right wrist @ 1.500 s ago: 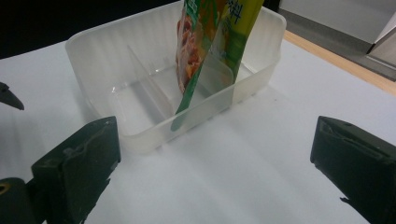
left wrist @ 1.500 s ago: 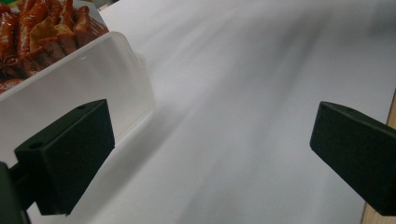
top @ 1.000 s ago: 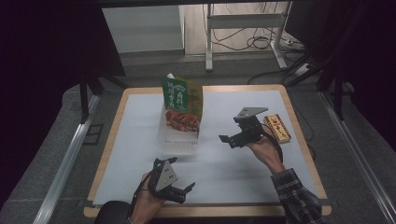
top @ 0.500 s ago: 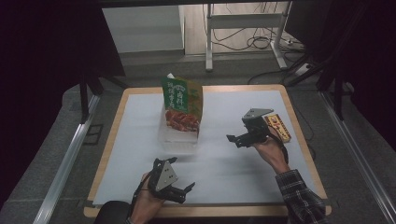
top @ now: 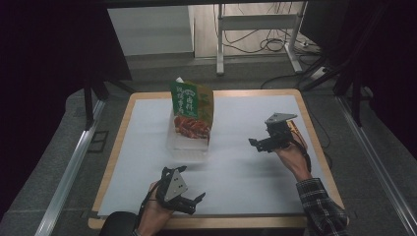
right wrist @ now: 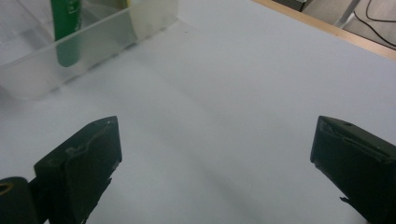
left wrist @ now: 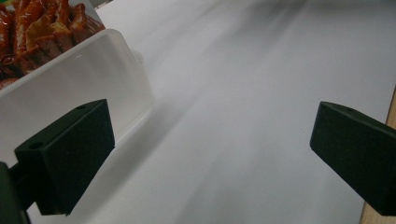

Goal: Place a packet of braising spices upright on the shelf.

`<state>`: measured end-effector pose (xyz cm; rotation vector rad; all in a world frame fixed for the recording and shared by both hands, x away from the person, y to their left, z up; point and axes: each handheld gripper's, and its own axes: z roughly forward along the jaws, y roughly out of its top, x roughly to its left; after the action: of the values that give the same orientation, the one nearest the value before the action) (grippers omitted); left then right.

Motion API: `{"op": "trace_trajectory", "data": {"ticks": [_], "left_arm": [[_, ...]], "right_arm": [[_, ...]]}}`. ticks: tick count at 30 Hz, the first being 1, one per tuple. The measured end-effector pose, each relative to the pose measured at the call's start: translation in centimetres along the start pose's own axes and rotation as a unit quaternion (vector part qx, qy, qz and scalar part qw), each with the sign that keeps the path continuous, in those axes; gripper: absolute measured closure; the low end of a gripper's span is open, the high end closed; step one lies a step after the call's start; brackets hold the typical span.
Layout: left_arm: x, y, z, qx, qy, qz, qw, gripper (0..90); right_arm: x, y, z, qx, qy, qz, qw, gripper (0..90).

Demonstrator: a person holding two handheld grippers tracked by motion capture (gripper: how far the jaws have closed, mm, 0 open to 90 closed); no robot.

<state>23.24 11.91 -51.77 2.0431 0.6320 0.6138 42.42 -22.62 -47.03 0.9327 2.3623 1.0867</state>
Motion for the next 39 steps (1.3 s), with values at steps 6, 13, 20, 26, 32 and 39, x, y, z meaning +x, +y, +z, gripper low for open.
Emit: {"op": "trace_trajectory", "data": {"ticks": [6,13,20,26,32,39], "left_arm": [[0.0,0.0,0.0,0.000,0.000,0.000,1.0000,0.0],[0.0,0.0,0.0,0.000,0.000,0.001,1.0000,0.0],[0.0,0.0,0.0,0.001,0.000,0.001,1.0000,0.0],[0.0,0.0,0.0,0.001,0.000,0.003,1.0000,0.0],[0.0,0.0,0.0,0.002,0.001,0.003,1.0000,0.0],[-0.1,0.0,0.1,0.003,0.001,0.004,1.0000,0.0]], "right_arm": [[-1.2,-0.4,-0.4,0.000,-0.015,0.017,0.9998,1.8],[-2.7,-1.0,-0.9,0.001,-0.040,0.049,0.9980,1.8],[-4.0,-1.6,-1.3,0.005,-0.059,0.074,0.9955,1.8],[-5.4,-2.4,-2.0,0.014,-0.084,0.089,0.9925,1.6],[-6.9,-3.4,-2.4,0.031,-0.112,0.106,0.9875,1.9],[-7.8,-4.5,-2.2,0.047,-0.144,0.115,0.9817,5.5]]}}
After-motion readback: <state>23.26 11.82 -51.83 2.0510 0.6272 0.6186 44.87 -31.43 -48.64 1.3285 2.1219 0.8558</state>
